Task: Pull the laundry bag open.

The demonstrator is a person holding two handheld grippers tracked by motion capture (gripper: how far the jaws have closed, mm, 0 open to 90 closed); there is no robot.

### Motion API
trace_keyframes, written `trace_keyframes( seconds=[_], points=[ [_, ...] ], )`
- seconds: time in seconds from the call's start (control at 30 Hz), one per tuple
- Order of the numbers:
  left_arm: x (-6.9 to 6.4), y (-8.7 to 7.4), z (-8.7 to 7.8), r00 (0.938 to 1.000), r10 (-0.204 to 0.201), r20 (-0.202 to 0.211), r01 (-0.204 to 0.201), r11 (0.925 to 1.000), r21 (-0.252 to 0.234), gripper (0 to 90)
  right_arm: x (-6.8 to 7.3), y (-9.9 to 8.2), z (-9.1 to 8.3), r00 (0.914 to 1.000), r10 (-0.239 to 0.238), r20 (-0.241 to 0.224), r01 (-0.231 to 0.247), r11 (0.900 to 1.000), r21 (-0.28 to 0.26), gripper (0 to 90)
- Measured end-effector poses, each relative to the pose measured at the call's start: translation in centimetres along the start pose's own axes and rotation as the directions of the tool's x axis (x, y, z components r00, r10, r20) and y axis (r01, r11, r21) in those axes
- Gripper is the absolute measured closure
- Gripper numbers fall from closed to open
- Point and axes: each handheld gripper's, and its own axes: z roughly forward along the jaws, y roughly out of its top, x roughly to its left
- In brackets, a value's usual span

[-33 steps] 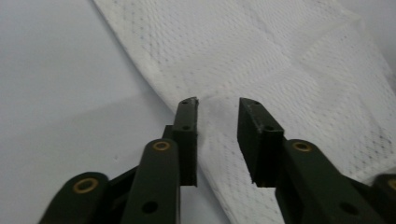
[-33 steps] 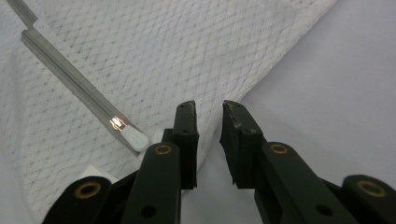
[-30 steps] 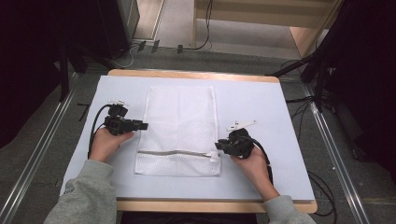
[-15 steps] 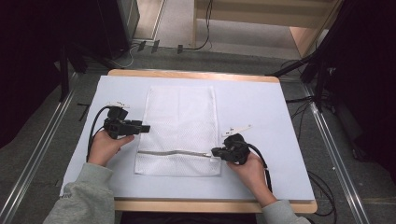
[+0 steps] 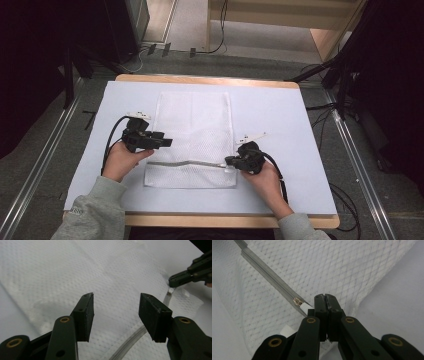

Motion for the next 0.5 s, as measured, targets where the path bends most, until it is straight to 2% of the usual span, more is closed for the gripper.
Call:
trace_keyframes(
  seconds=[0.17, 0.5],
  points=[
    [-1.2, 0.1, 1.0, 0.9993, 0.034, 0.019, -0.034, 0.9991, 0.026, 46.7, 0.2, 0.1, 0.3, 0.9999, -0.002, -0.015, 0.003, 0.9999, 0.012, 90.0],
    [-2.5, 0.2, 1.8, 0.9975, 0.062, 0.035, -0.064, 0.9969, 0.046, 46.0, 0.5, -0.4, -0.1, 0.9981, -0.003, -0.061, 0.006, 0.9992, 0.040, 90.0]
  ],
)
